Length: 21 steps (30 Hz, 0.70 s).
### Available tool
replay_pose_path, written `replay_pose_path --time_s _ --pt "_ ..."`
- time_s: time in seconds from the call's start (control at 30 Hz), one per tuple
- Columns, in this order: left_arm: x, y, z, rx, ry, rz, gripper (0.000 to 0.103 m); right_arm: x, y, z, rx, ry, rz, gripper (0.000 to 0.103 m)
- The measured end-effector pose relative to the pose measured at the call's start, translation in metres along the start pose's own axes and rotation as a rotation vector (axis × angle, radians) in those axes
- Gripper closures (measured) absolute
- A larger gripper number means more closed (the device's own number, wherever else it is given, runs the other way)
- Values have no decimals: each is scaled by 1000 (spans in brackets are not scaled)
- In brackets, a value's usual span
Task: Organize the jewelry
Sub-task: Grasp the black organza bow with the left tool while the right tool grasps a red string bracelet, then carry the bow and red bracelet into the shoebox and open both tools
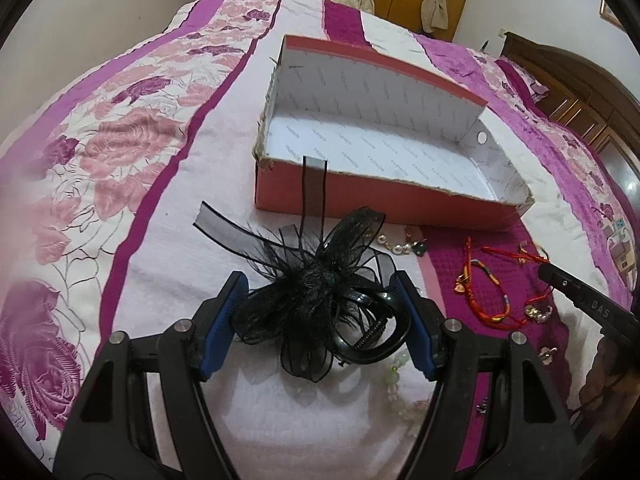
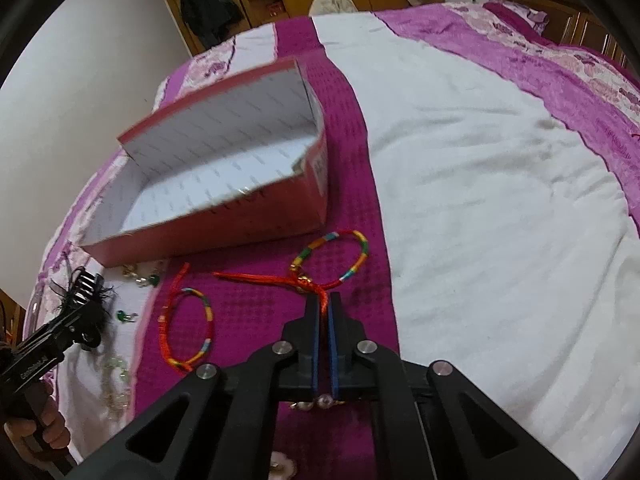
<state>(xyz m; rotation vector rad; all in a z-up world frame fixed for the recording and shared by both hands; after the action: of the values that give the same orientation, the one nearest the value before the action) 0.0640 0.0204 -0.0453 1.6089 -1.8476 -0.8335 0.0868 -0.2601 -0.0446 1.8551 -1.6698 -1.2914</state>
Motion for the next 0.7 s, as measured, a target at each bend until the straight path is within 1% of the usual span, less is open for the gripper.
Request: replay_pose_path --time_s 0.3,0.5,0.6,0.7 --pt "2 30 -8 70 -9 -12 38 -15 41 -1 84 40 -43 99" --pt "6 48 -16 109 -22 -13 38 -27 67 -1 124 68 -67 99" --pt "6 55 -22 133 -28 -13 38 -32 80 -5 123 59 -107 99" --pt "6 62 -33 162 -36 -14 37 -41 92 -13 146 65 -137 99"
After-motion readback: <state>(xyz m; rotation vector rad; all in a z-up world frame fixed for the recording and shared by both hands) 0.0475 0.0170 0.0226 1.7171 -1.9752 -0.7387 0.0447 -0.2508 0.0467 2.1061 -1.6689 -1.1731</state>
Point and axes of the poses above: each gripper's, at about its wrist camera, not at the fingertips, and y roughly against the way its jaws point, x to its right, z to its underside, the point moved 3 cm from there along -y, roughly the way its jaws point, and after that the axes turned 15 degrees about -y, right-handed, at the moved point
